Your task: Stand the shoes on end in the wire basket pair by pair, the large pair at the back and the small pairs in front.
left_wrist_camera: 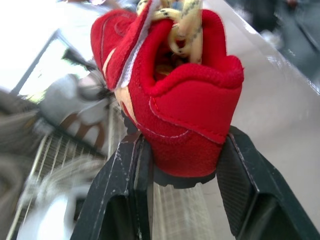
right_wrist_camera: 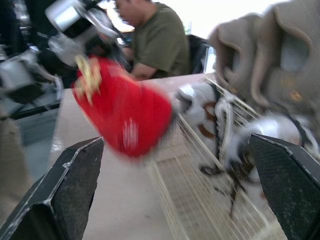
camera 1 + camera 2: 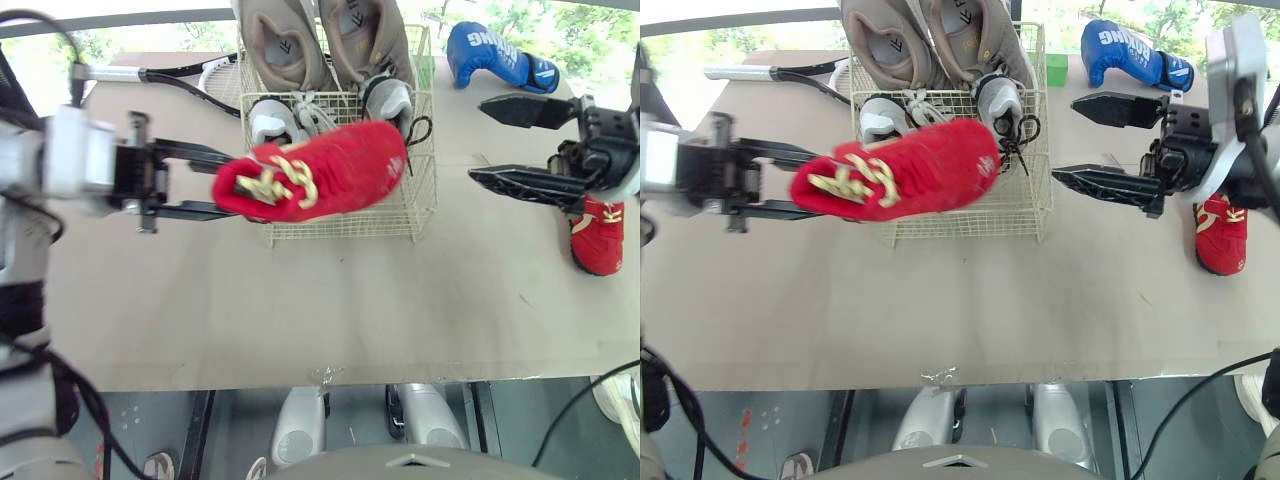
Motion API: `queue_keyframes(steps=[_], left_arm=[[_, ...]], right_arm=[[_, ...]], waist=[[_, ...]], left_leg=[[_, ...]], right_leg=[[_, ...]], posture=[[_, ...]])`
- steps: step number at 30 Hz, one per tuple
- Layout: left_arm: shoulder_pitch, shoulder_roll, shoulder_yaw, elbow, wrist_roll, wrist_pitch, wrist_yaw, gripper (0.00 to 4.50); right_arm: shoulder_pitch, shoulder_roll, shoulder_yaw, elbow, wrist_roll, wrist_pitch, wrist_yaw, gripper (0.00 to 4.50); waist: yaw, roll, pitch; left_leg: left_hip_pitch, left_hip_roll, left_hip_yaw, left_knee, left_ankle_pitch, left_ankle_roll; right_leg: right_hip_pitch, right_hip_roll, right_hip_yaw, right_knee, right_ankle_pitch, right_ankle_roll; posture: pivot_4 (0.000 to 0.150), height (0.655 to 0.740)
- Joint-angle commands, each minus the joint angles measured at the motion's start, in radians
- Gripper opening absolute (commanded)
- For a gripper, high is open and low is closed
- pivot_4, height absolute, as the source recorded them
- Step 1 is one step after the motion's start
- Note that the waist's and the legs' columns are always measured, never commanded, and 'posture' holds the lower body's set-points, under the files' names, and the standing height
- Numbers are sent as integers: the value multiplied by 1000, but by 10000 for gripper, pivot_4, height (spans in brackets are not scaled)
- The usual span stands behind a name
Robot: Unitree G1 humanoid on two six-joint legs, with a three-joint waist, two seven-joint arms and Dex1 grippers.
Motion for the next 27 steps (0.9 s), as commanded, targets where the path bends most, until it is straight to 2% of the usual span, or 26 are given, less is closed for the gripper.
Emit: queue_keyframes(steps=[1,5,14,15,17,20,23,24,27], left_arm=[[-103,1,-144,103,9,-193,-4,15028],[-235,-18,-319,209,-2,-357,-4,15028],[-406,-18,-574,313,-33,-551,-4,15028],[-408,-19,-586,310,-38,-556,-4,14983],[-406,-20,-596,304,-53,-556,-4,14983],[-407,-25,-591,312,-57,-562,-4,14983],[-405,-30,-571,321,-48,-569,-4,14983],[-400,-31,-561,322,-48,-569,-4,14983],[-383,-30,-532,317,-48,-567,-4,14983]], right_arm=[[-103,-6,106,10,1,141,10,45000],[-230,54,288,48,-127,194,27,45000],[-381,159,498,190,-312,234,147,45000],[-388,171,508,193,-319,237,164,39553],[-393,180,529,179,-328,247,202,32904],[-380,173,568,142,-352,251,249,16597],[-360,174,573,129,-361,263,274,2373],[-354,175,568,129,-360,267,280,519],[-335,174,552,124,-359,275,287,519]], waist=[[-3,-1,0],[-8,0,0],[-2,1,0],[-3,1,0],[-4,1,1],[-4,1,1],[-3,1,0],[-3,1,0],[-4,1,0]], left_leg=[[0,0,0,0,0,0],[0,0,2,1,-1,2],[-16,-1,0,11,-3,6],[-16,-1,0,11,-3,6],[-16,-1,0,11,-3,6],[-16,-1,-1,10,-3,6],[-16,-1,0,11,-3,6],[-16,-1,0,11,-3,6],[-16,-1,0,12,-3,6]], right_leg=[[0,0,0,0,0,0],[-2,0,2,1,0,0],[-12,-1,0,6,1,2],[-12,-1,0,6,1,2],[-12,-1,0,6,1,2],[-13,-1,-1,7,1,2],[-14,-1,-1,9,1,2],[-14,-1,-1,9,1,2],[-14,-1,-1,10,1,2]], posture=[[1500,7400],[1500,7400],[1500,7400],[1500,7400],[1500,7400],[1500,7400],[1500,7400],[1500,7400],[1500,7400]])
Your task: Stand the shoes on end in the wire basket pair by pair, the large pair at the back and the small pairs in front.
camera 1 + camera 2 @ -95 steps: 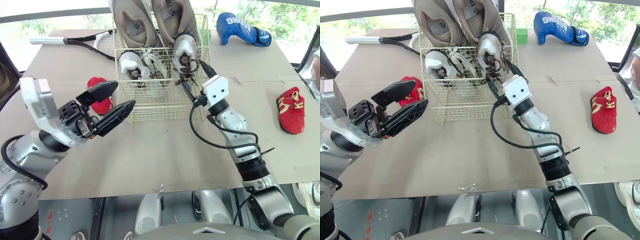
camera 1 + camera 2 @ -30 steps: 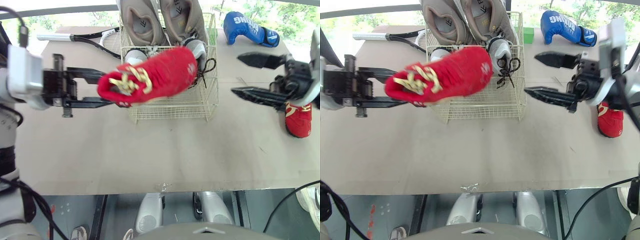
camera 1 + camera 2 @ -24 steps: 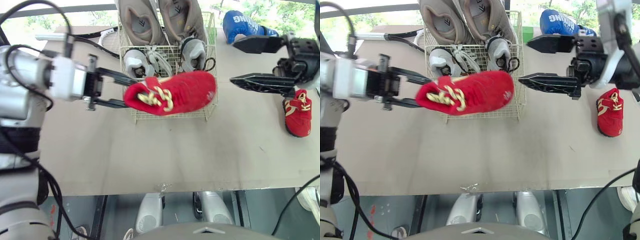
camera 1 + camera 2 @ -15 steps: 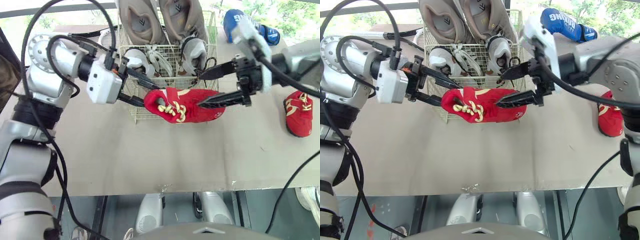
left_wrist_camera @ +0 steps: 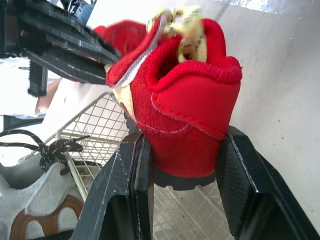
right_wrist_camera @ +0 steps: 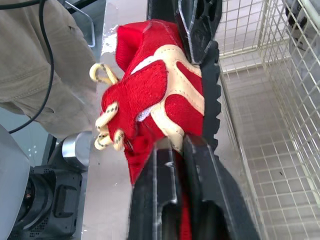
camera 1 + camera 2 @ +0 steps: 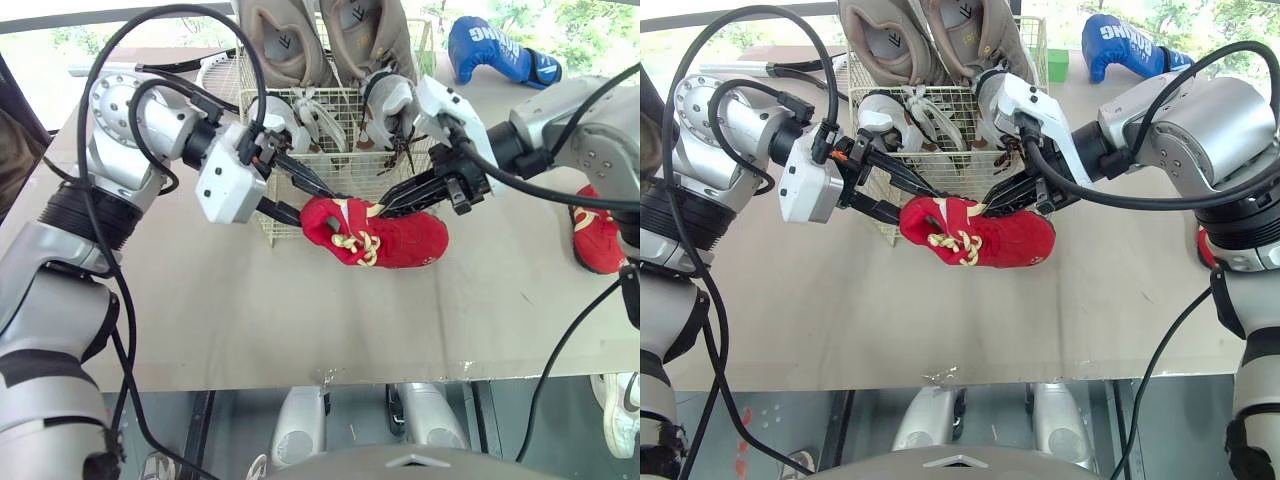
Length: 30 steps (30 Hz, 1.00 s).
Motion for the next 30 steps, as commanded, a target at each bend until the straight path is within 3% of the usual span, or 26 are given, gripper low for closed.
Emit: queue_keyframes(steps=[1,6,7,10,17,23,27,30], left_arm=[[0,11,101,-10,-46,-5,-4,14983],[69,54,185,-84,-125,123,-4,14983],[94,60,223,-112,-152,168,-4,23802],[166,70,352,-181,-188,302,15,36726],[434,162,619,-393,-277,704,173,36726],[812,194,915,-635,-597,1192,464,36726],[1038,74,1089,-800,-804,1330,732,36726],[1193,-69,1152,-934,-784,1302,873,36726]], right_arm=[[30,-11,-14,-42,8,21,35,519],[90,-23,-82,-61,47,37,39,519],[107,-24,-107,-65,64,46,37,0],[156,-28,-171,-86,102,69,21,0],[297,-24,-334,-106,174,108,-66,0],[369,116,-592,-156,360,64,-207,0],[391,303,-692,-249,360,-128,-418,0],[441,403,-613,-318,195,-312,-514,0]], waist=[[0,0,0],[-1,0,0],[-1,0,0],[-3,-1,0],[-1,-1,-1],[-5,-1,0],[-3,-1,-1],[1,-2,-1]], left_leg=[[0,0,0,0,0,0],[0,0,0,0,0,0],[0,0,0,0,0,0],[0,0,0,0,0,0],[1,0,0,0,0,0],[2,1,0,0,0,0],[3,1,-1,-1,0,0],[4,1,-1,-1,0,0]], right_leg=[[0,0,0,0,0,0],[0,0,0,0,0,0],[0,0,0,0,0,0],[0,0,0,0,0,0],[1,0,0,1,0,0],[1,0,0,1,0,0],[2,0,-1,1,0,0],[4,-1,-1,0,0,0]], posture=[[1500,7400],[1500,7400],[1500,7400],[1500,7400],[1500,7400],[1500,7400],[1500,7400],[1500,7400]])
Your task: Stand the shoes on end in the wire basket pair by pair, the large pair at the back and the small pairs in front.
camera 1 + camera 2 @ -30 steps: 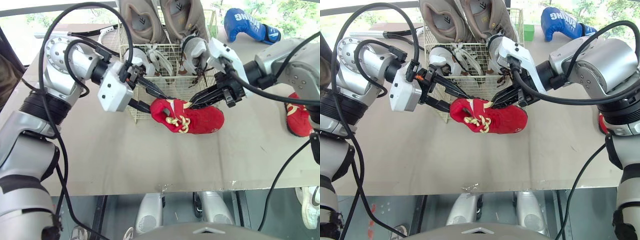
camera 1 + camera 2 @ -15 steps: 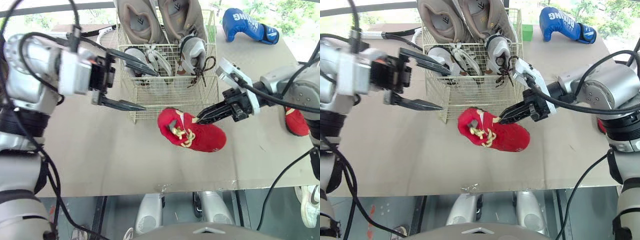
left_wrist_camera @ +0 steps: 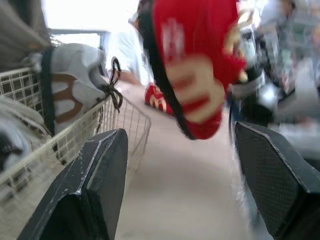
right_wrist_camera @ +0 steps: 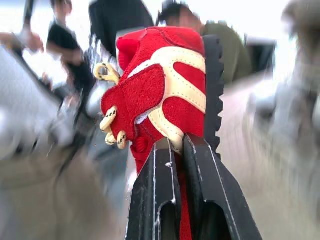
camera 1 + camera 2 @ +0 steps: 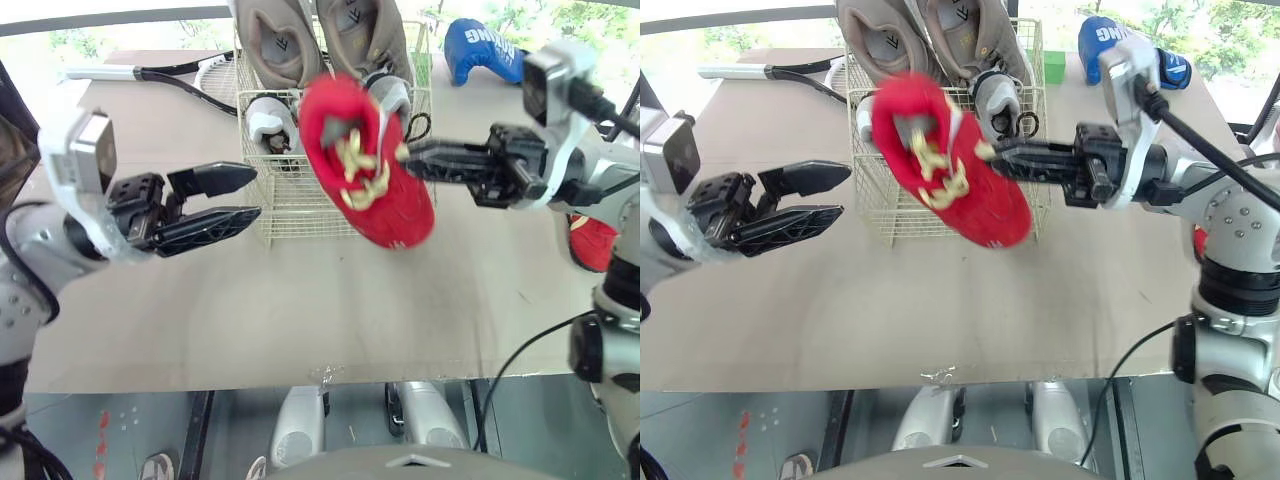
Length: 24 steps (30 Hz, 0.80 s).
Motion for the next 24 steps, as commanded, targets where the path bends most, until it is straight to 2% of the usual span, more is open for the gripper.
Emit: queue_keyframes(steps=[1,3,5,7,10,12,15,24], left_arm=[[128,-130,82,-162,9,-38,159,36726],[200,-235,107,-227,76,-90,241,36726],[249,-322,126,-255,124,-144,235,36726],[312,-350,171,-252,110,-146,176,36726],[379,-334,235,-214,55,-116,64,36726],[433,-329,287,-176,127,-140,-13,36726],[471,-318,339,-132,185,-157,-73,36726],[522,-338,416,-48,265,-196,-174,36726]], right_arm=[[44,76,82,-80,-191,-219,-112,0],[65,162,164,-61,-311,-363,-154,0],[81,217,266,-7,-452,-516,-165,0],[77,324,327,103,-558,-689,-195,0],[71,436,395,289,-687,-938,-206,0],[76,512,409,425,-703,-1067,-184,0],[80,537,447,556,-763,-1225,-133,0],[126,552,446,784,-789,-1383,-54,0]], waist=[[0,0,-1],[-3,-1,-2],[-3,-2,-2],[-3,-3,-2],[-4,-2,-2],[1,-3,-3],[-7,-4,-3],[-7,-4,-3]], left_leg=[[0,0,0,0,0,0],[2,0,2,0,0,0],[2,0,1,0,1,-1],[7,0,3,-2,2,-3],[16,0,4,-4,1,-2],[15,0,4,-4,1,-3],[16,0,5,-3,1,-3],[16,0,5,-4,1,-3]], right_leg=[[0,0,0,0,0,0],[1,0,2,0,0,0],[0,0,2,-2,0,0],[3,1,4,-1,0,-1],[10,2,4,0,-1,-2],[10,1,4,0,-1,-2],[10,2,5,-1,-1,-2],[10,2,5,0,-1,-3]], posture=[[1500,7400],[1500,7400],[1500,7400],[1500,7400],[1500,7400],[1500,7400],[1500,7400],[1500,7400]])
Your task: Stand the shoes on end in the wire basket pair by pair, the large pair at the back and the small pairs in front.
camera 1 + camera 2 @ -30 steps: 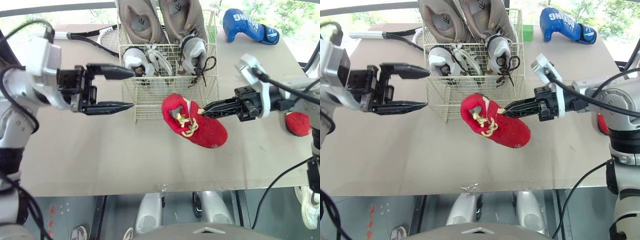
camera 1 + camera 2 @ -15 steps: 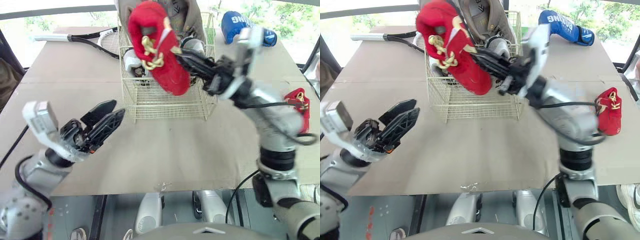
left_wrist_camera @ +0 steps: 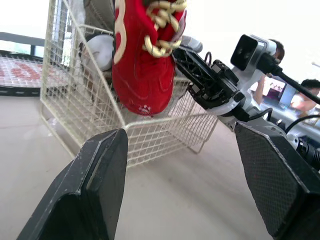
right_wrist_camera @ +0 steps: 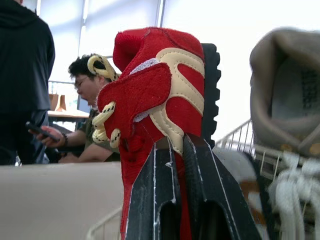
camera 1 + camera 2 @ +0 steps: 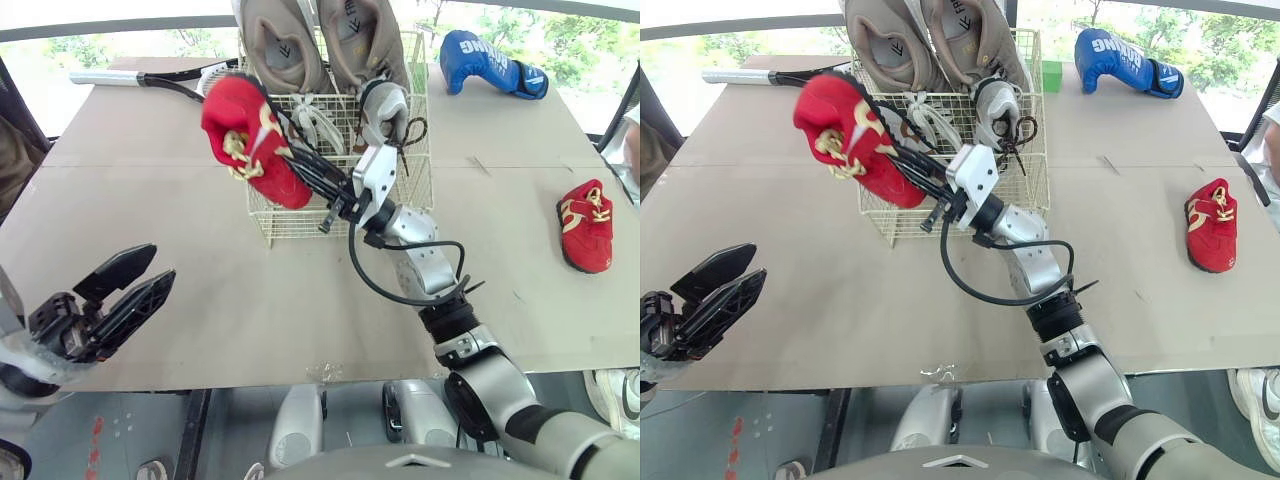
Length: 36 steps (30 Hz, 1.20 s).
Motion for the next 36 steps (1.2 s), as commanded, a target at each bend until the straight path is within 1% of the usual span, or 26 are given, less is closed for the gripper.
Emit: queue_keyframes(steps=[1,6,8,9,10,11,12,13,14,20,22,25,26,28,29,30,32,34,36], left_arm=[[0,-6,39,5,14,-27,-19,36726],[-9,-7,39,26,35,-37,-34,36726],[-14,-8,35,35,41,-41,-41,37380],[-22,-6,29,41,44,-42,-42,37380],[-32,-3,23,47,44,-41,-45,37380],[-40,0,17,52,47,-39,-49,37380],[-52,4,12,58,50,-37,-50,37380],[-64,7,8,63,52,-33,-50,37380],[-77,12,2,68,55,-31,-51,37380],[-142,36,-68,55,55,5,-52,37380],[-152,50,-103,23,54,25,-57,37380],[-168,79,-187,-48,94,35,-72,37380],[-182,88,-220,-80,106,34,-72,37380],[-234,86,-287,-139,125,37,-17,37380],[-258,87,-318,-161,134,44,9,37380],[-293,92,-360,-186,142,61,47,37380],[-396,100,-453,-231,169,122,177,37380],[-495,118,-527,-242,129,202,248,37380],[-601,110,-580,-218,46,268,296,37380]], right_arm=[[1,7,-7,42,-4,-46,21,0],[14,-4,-5,96,-14,-39,42,0],[16,-14,-11,100,-15,-33,45,5562],[20,-28,-14,78,-11,-16,48,7130],[25,-44,-15,46,-7,9,52,11820],[35,-61,-15,3,1,40,60,15831],[43,-76,-16,-42,11,73,64,20797],[53,-91,-17,-90,23,110,65,27667],[67,-110,-17,-147,36,151,68,29015],[154,-256,-41,-492,101,408,43,29015],[199,-332,-66,-636,128,504,27,29015],[324,-492,-185,-877,255,717,-9,29015],[371,-538,-240,-941,276,759,-32,31801],[450,-607,-350,-1036,316,834,-91,37351],[482,-633,-394,-1069,330,866,-116,42150],[515,-654,-450,-1089,337,913,-159,44785],[588,-679,-577,-1110,324,987,-254,44785],[639,-705,-669,-1106,289,1039,-320,44785],[637,-737,-725,-1068,258,1153,-408,44785]], waist=[[-1,0,0],[-1,-1,-1],[-1,-1,-1],[-1,-1,-1],[1,-1,-1],[3,-1,-1],[5,-1,-1],[6,-1,-1],[5,-1,-1],[5,0,0],[5,0,0],[13,0,0],[16,0,0],[19,0,-1],[19,1,0],[18,1,0],[16,0,0],[16,0,0],[10,1,0]], left_leg=[[0,0,0,0,0,0],[5,0,0,0,0,0],[10,0,1,-2,0,0],[14,0,2,-3,0,0],[16,0,2,-4,0,0],[17,0,2,-4,0,0],[17,0,1,-4,0,0],[17,0,1,-4,0,0],[17,0,1,-4,0,0],[15,0,1,-4,0,0],[15,0,1,-6,0,0],[13,0,1,-9,0,0],[12,0,0,-9,0,0],[11,-1,0,-10,0,0],[11,-1,1,-10,0,0],[11,-1,1,-11,0,0],[13,-1,2,-13,0,1],[14,-1,1,-13,0,1],[14,-1,2,-13,0,1]], right_leg=[[0,0,0,0,0,0],[4,0,0,1,-1,-1],[6,0,1,0,-2,-3],[11,0,2,-1,-2,-3],[14,0,2,-1,-3,-4],[14,0,2,-2,-3,-4],[14,0,2,-2,-3,-4],[14,0,2,-2,-3,-4],[14,0,2,-2,-3,-4],[14,0,1,-2,-3,-4],[13,0,2,-3,-2,-3],[12,0,1,-8,-1,-2],[12,-1,0,-11,-1,-1],[13,-1,0,-13,-1,-2],[13,-2,1,-14,-1,-2],[13,-1,1,-14,-2,-2],[13,-1,2,-14,-2,-2],[13,0,3,-13,-1,-1],[13,0,4,-13,-1,0]], posture=[[1500,7400],[1500,7400],[1500,7400],[1500,7400],[1500,7400],[1500,7400],[1500,7400],[1500,7400],[1500,7400],[1500,7400],[1500,7400],[1500,7400],[1500,7400],[1500,7400],[1500,7400],[1500,7400],[1500,7400],[1500,7400],[1500,7400]])
